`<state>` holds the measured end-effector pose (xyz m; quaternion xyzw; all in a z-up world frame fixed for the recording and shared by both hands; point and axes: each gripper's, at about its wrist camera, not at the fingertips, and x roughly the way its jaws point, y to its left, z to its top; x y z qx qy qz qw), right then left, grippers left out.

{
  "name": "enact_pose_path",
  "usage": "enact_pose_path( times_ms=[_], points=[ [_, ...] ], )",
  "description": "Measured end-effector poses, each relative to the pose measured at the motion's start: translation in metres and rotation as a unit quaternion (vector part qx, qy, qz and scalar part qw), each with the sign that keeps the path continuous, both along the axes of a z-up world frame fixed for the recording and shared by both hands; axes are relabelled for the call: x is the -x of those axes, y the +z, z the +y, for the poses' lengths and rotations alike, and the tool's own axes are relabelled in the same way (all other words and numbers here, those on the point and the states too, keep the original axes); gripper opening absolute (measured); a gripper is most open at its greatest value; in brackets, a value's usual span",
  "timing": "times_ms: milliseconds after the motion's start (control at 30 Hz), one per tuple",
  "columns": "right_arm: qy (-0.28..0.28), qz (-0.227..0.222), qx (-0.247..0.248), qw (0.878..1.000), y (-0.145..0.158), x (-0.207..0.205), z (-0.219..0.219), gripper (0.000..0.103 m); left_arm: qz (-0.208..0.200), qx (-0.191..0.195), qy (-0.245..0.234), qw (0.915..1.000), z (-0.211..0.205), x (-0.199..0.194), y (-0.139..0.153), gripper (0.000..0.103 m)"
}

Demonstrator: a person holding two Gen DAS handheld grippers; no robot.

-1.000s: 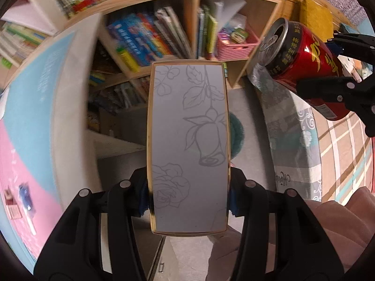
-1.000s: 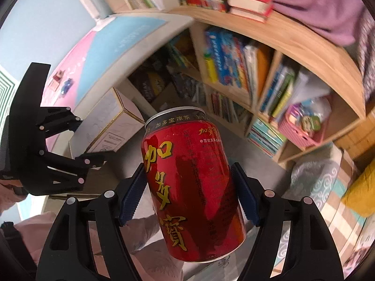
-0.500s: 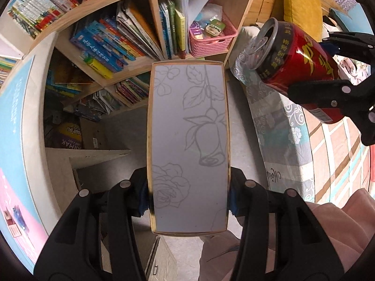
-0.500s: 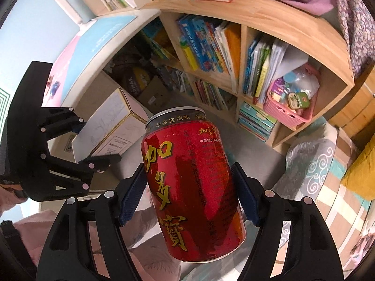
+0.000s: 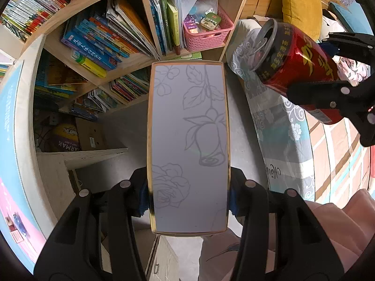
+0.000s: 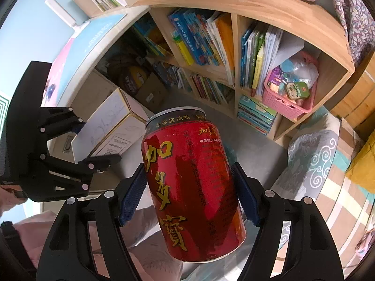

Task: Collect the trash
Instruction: 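Carry the floral box and red can toward the wastebasket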

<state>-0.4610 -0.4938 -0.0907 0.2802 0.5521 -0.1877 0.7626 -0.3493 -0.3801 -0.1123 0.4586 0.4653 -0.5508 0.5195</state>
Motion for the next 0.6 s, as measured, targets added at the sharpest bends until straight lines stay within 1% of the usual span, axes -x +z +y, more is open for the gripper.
enact_pose_path(
  times_ms=[600],
  points=[
    [0.002,0.009,-0.014,1.000,-0.014,-0.008,-0.007,0.072,0.004,-0.011,-0.005,0.9999,-0.008,-0.001,-0.012,0.047]
  ],
)
